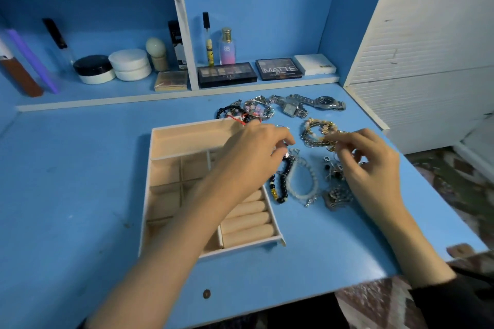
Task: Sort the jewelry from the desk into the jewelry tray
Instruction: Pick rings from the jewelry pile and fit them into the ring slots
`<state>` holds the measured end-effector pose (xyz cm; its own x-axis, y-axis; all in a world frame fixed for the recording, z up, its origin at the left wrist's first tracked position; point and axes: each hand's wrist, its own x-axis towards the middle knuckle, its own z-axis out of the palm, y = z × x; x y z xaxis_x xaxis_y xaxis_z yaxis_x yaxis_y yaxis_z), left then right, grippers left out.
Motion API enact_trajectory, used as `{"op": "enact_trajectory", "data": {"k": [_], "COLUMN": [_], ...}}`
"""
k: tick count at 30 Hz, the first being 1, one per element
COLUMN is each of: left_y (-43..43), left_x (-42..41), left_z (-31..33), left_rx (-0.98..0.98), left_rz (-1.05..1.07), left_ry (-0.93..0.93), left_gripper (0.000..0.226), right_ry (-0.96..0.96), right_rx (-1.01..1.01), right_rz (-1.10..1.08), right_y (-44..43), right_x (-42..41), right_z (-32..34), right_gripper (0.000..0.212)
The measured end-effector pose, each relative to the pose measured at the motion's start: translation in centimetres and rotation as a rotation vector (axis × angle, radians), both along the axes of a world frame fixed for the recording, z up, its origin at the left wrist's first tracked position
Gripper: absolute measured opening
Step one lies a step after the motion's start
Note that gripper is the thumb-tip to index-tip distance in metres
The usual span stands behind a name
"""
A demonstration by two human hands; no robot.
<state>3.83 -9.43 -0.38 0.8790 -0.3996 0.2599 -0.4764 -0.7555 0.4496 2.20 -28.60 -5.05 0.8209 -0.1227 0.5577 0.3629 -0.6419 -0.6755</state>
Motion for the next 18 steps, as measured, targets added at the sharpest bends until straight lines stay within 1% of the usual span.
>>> {"op": "enact_trajectory", "data": {"k": [3,10,15,18], "left_y": [-1.6,-3.8,-4.5,-4.8], "left_x": [1.9,4.5,4.9,5.2], "left_z": [0.0,0.0,0.4,0.4], "left_rx": [0.097,0.278,0.385,0.43], "left_rz": [-0.051,-0.196,-0.23,-0.254], "left_ry": [0.04,0.118,0.14,0.147], "left_gripper": [0.019,0.01,0.004,0.004], "right_ry": [-0.021,-0.034,-0.047,-0.059], "right_rx": [-0.01,0.017,0.054,0.083], "right_rz": [-0.001,-0.039,-0.079,-0.103], "right_y": [0.1,-0.3,-0.3,-0.5], "right_x": [0.0,0.0,0.0,0.0], "right_z": [0.0,0.0,0.2,0.3], "right_gripper": [0.025,0.025,0.025,0.026]}}
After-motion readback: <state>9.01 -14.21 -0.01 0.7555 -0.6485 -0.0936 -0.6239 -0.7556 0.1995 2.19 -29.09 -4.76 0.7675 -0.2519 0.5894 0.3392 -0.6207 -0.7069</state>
